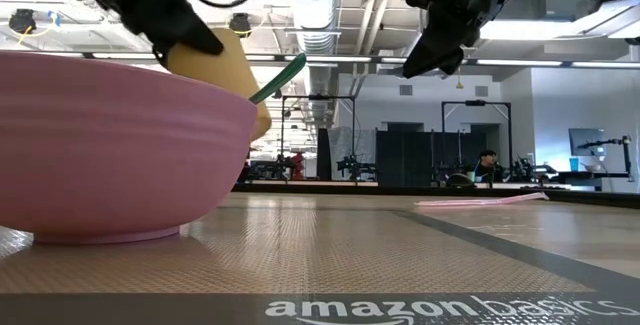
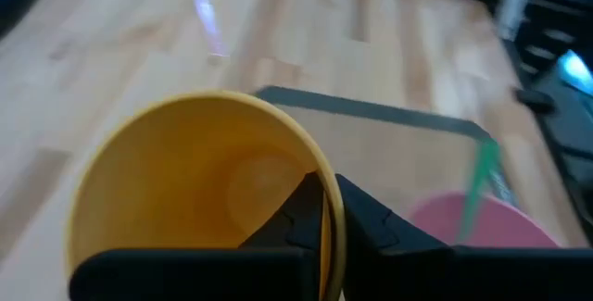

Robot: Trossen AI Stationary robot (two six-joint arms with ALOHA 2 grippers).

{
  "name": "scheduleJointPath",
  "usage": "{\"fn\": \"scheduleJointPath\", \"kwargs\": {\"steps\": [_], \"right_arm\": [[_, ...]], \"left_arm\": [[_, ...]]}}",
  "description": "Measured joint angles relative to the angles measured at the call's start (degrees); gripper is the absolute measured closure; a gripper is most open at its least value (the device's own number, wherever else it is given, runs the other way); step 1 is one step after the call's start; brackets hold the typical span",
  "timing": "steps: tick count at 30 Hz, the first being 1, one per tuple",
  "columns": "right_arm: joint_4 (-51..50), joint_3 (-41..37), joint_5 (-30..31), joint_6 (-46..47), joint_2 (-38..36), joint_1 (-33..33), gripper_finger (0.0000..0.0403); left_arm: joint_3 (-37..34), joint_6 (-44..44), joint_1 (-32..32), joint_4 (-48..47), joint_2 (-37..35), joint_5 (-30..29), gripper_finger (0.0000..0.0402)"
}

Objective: Pick & Place Utensil
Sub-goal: Put the yellow cup on the transparent mat to the top left of the pink bowl

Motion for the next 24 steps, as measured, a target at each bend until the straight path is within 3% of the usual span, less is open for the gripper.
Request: {"fn": "scheduleJointPath", "kwargs": {"steps": [6,13,24], "right_arm": [[0.0,0.0,0.0,0.0,0.0,0.0,0.0332],[0.3,0.0,0.0,0.5,0.0,0.0,0.0332],[3.0,0.0,0.0,1.9,0.0,0.0,0.0332]], "left_arm": [[0.0,-1.1,-6.7,-2.1,0.0,-2.4,0.0391],[8.3,-11.2,-11.3,-22.9,0.0,-10.3,0.0391],[13.8,-26.2,-14.0,-41.8,4.2,-5.3,0.039]]}}
